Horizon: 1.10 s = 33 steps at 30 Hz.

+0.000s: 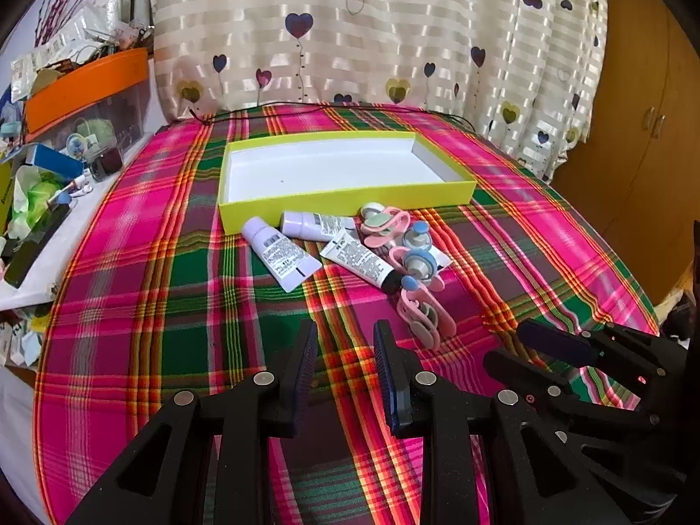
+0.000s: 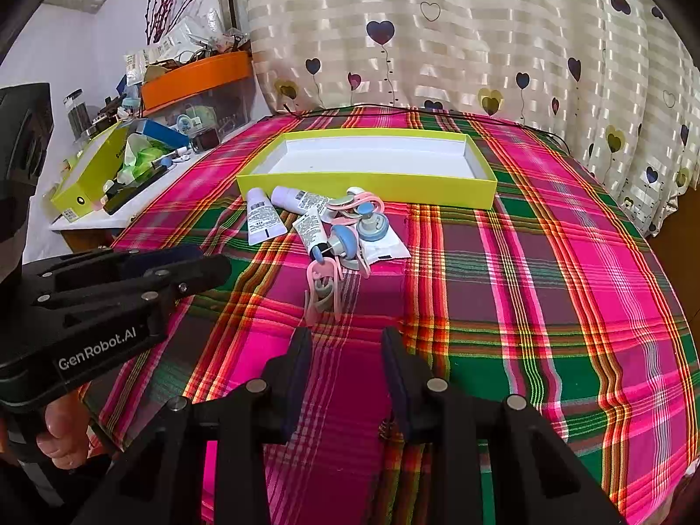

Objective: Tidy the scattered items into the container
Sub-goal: 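Move the right tool toward the pink clip while the left tool approaches the lavender tube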

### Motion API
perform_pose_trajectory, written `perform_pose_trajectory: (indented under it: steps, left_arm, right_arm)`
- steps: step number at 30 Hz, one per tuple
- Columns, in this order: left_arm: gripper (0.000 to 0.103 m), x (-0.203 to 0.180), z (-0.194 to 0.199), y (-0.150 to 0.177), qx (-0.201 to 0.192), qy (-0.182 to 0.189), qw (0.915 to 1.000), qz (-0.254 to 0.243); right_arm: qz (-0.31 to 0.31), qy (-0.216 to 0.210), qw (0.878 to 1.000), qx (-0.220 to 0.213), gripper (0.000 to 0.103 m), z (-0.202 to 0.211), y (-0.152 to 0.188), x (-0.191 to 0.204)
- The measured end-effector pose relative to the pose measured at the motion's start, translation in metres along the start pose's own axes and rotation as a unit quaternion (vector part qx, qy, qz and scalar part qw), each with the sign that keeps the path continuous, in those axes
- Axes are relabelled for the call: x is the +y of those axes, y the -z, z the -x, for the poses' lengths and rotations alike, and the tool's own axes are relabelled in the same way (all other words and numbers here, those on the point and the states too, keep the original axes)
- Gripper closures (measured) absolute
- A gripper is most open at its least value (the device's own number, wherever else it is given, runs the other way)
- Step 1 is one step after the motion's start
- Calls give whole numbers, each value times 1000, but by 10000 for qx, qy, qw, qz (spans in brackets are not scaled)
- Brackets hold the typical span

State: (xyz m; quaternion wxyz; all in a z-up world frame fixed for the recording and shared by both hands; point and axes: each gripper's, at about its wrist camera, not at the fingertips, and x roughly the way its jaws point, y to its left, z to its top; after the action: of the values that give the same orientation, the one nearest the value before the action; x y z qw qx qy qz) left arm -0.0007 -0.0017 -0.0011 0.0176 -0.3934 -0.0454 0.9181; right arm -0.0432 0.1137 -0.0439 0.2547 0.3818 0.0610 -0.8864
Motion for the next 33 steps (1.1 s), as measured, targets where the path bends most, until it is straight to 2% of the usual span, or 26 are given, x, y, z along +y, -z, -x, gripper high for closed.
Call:
perform_pose_trajectory:
  steps: [10, 22, 33]
  left_arm:
    - [76, 30, -24, 3, 372, -51, 9993, -2]
    - [76, 35, -29, 6, 523, -102, 9985, 90]
    - [76, 41, -32, 3, 501, -174, 9984, 182]
  right_arm:
    - [0, -43, 10000, -37, 70, 2, -2, -2]
    - [-81, -138, 9999, -45, 70, -3, -2, -2]
    - [-120, -344, 9991, -217, 70, -7, -8, -8]
